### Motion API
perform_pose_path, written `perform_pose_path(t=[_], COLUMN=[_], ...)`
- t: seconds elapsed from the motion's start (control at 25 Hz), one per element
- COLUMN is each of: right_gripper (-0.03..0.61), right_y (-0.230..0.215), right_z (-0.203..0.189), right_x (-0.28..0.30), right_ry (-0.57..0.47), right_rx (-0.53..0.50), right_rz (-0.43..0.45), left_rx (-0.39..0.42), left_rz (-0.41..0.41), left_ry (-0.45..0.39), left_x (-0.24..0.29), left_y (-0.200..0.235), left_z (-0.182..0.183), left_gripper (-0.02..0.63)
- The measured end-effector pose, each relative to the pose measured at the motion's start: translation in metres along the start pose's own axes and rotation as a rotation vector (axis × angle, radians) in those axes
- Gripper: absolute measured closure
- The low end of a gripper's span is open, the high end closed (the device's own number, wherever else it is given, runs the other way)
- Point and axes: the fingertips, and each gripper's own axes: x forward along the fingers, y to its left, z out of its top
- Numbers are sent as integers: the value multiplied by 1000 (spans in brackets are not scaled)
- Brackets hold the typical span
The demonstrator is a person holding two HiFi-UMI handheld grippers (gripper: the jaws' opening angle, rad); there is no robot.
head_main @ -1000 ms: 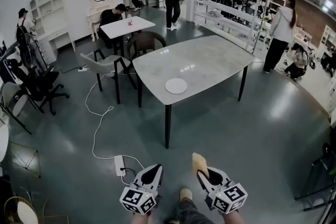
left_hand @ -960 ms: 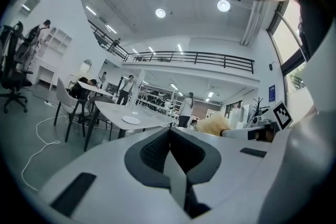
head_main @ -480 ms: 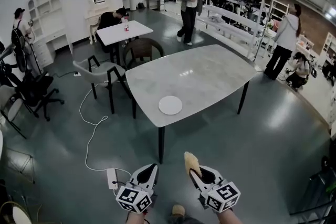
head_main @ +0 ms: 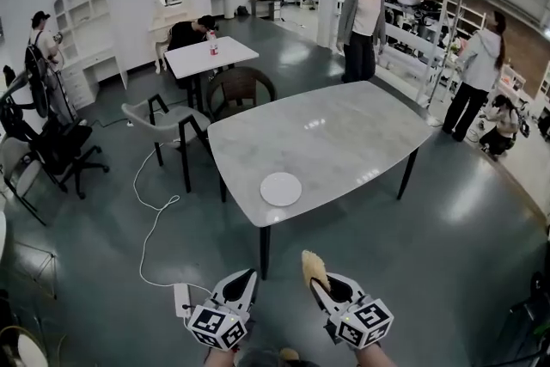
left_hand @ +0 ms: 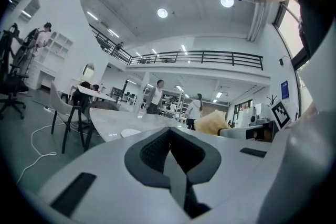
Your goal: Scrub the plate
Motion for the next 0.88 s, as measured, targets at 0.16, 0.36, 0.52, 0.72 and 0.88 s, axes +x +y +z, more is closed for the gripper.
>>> perform_pose_path(t=[0.16,0.36,0.52,0.72,0.88], right_gripper=[495,495,495,495,495], right_y=[-12,-31,-59,-88,-108], right_z=[1,9,18,31,43], right_x=[10,27,54,85,110], right_ry=[5,3,6,30,45], right_rx=[10,14,10,-10,-11], right_rz=[22,30,19,17,13], left_rx=[-22,-18,-26,-40,-44], left_rz=[16,9,-10,-47,-72], left_ry=[6,3,8,5,18], left_x=[15,45,87,140,176], left_y=[5,15,34,53,66], left_z=[-3,4,8,19,29], left_gripper=[603,603,603,603,603])
